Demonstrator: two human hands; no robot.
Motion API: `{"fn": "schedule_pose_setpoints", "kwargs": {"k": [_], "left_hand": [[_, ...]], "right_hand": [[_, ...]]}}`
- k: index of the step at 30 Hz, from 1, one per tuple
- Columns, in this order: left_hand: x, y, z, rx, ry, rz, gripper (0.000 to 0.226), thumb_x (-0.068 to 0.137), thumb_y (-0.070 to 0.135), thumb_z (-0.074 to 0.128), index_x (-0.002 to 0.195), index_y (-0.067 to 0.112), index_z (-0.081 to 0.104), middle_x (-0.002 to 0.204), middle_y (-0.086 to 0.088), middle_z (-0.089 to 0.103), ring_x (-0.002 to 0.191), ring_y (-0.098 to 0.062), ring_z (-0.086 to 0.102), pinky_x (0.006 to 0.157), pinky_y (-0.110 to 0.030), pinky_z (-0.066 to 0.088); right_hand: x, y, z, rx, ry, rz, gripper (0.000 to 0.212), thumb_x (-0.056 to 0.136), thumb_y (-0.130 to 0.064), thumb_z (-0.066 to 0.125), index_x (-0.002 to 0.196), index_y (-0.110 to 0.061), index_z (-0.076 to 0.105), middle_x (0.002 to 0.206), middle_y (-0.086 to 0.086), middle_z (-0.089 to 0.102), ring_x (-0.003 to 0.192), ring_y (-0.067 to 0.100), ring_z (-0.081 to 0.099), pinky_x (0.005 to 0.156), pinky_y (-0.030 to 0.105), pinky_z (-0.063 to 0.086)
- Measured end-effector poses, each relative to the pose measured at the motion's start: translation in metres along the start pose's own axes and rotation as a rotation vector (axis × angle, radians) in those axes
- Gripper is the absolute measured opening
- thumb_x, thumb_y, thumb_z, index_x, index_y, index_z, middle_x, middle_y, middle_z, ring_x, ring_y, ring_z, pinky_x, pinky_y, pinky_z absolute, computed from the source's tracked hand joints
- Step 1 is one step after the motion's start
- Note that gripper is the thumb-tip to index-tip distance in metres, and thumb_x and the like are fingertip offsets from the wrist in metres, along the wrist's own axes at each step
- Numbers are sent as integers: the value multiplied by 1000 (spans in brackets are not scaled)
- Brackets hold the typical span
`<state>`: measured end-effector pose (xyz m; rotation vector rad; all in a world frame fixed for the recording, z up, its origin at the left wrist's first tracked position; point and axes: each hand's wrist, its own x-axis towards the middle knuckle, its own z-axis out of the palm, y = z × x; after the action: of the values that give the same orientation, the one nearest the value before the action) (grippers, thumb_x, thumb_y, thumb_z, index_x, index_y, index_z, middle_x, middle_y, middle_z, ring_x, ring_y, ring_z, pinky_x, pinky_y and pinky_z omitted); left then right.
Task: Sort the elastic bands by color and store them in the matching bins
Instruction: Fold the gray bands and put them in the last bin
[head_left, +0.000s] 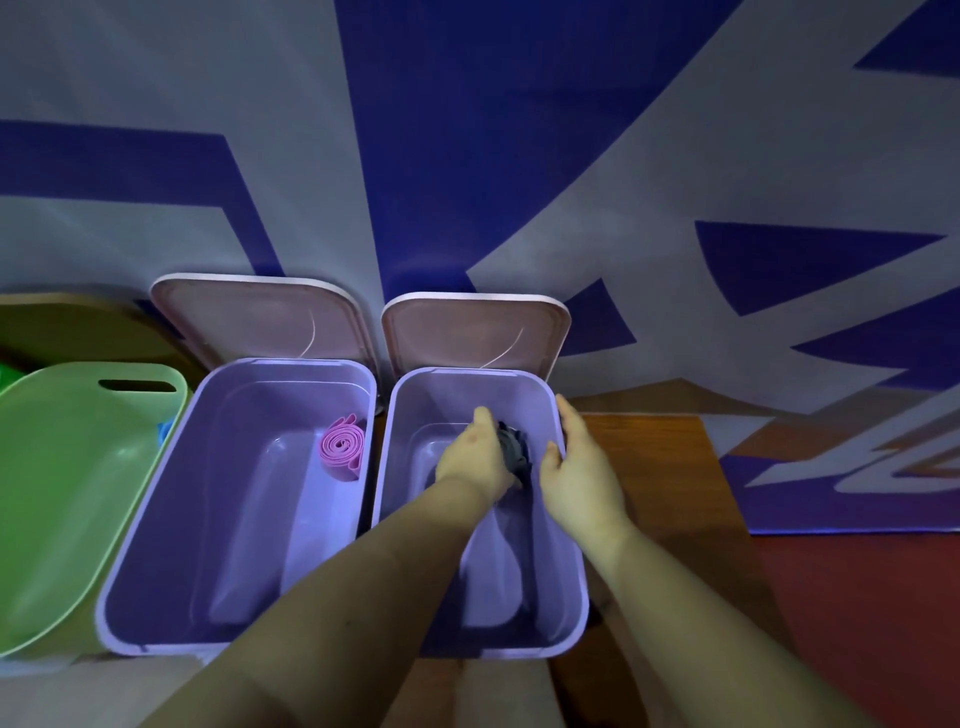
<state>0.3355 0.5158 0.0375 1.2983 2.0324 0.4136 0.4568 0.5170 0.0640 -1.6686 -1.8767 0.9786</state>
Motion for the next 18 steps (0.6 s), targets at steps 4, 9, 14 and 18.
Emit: {"fn": "schedule_pose_setpoints", "kwargs": {"k": [4,9,14,18], "left_hand": [[2,3,3,-54,-31,-13,61,71,25,79,111,12,36,115,-10,54,105,-34,56,83,-42,47],[-4,1,10,-322,45,-127,74,67,21,82,126,22,36,131,-8,30,110,-31,50,92,-36,45],[-1,-8,3,-921,44,-388,74,76,-2,68,138,9,29,115,-10,49,99,-27,54,86,-31,44],[1,-14,-3,-1056,5,-544,4,90,-3,55,88,0,53,74,-8,51,67,-21,52,74,-35,50]], "right_hand": [[-1,-2,0,13,-3,16,54,98,-14,40,148,-28,27,143,-2,47,123,24,51,93,29,43],[-1,-1,0,33,1,27,52,98,-14,39,146,-31,28,142,-4,48,121,22,52,84,24,40],[-1,0,2,56,2,23,52,98,-14,40,145,-32,31,138,-4,52,117,23,54,83,24,40],[-1,0,2,62,0,34,51,98,-13,39,146,-30,31,135,0,54,113,26,56,81,25,41]]}}
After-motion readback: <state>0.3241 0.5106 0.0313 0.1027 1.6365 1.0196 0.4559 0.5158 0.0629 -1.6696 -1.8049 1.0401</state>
